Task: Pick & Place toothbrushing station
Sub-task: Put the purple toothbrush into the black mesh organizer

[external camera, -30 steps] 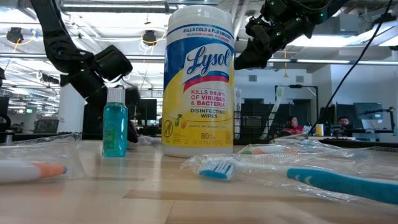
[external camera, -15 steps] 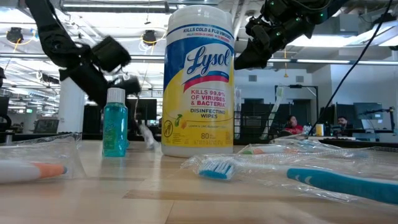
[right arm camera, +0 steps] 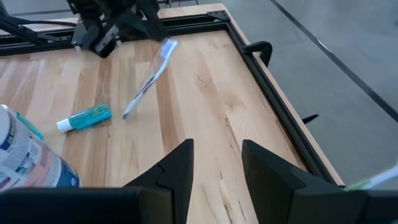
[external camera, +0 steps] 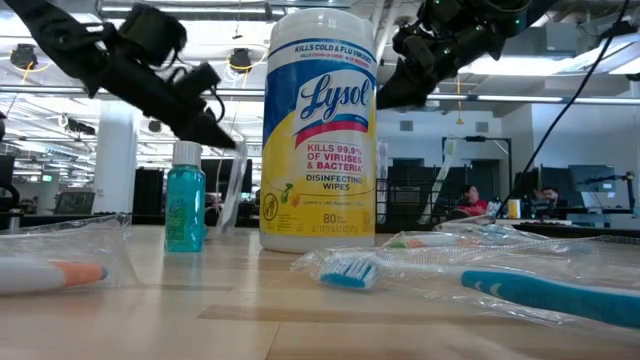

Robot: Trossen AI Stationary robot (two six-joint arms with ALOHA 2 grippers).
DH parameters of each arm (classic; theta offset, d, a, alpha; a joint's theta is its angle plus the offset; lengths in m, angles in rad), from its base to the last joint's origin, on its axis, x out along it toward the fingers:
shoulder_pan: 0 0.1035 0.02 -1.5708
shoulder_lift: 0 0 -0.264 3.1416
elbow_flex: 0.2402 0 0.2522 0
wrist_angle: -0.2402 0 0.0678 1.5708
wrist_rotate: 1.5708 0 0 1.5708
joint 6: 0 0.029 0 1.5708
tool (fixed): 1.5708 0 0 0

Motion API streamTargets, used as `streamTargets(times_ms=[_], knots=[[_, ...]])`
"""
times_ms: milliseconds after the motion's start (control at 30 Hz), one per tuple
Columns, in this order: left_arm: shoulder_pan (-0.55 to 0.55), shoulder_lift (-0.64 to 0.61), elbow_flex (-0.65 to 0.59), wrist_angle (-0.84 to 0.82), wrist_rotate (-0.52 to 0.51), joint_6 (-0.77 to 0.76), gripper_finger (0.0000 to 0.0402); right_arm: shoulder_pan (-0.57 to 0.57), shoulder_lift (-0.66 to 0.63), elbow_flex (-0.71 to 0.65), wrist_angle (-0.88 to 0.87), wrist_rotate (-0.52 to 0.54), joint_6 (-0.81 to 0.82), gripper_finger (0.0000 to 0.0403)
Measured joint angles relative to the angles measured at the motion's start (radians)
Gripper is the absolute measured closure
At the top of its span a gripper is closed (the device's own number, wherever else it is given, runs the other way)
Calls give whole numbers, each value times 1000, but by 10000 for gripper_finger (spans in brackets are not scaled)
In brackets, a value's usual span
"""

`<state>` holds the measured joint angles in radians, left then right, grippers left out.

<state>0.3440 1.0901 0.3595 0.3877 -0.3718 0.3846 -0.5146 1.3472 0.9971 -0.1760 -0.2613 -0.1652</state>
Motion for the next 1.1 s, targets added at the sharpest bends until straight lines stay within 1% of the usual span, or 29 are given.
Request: streamTargets(times_ms=[233,300,433,533,600,700,833,967,1100], knots=[[-61,-63,8,111,-32,3,401,40,0,0,71,-3,8,276],[-75,-70,28,112,-32,4,401,51,0,0,89,-9,10,276],[-97,-65,88,118,-32,4,401,71,0,0,132,-53,35,276],[-110,-50,132,118,-32,4,401,87,0,0,157,-60,39,276],[-118,-31,168,127,-29,4,401,97,0,0,176,-62,48,276],[-135,0,210,131,-22,9,401,107,0,0,199,-93,61,276],[-164,57,274,139,-22,55,401,123,0,0,232,-132,75,276],[-190,128,344,149,-21,61,401,139,0,0,258,-135,88,276],[-217,193,413,161,-22,127,401,155,0,0,277,-135,91,276]])
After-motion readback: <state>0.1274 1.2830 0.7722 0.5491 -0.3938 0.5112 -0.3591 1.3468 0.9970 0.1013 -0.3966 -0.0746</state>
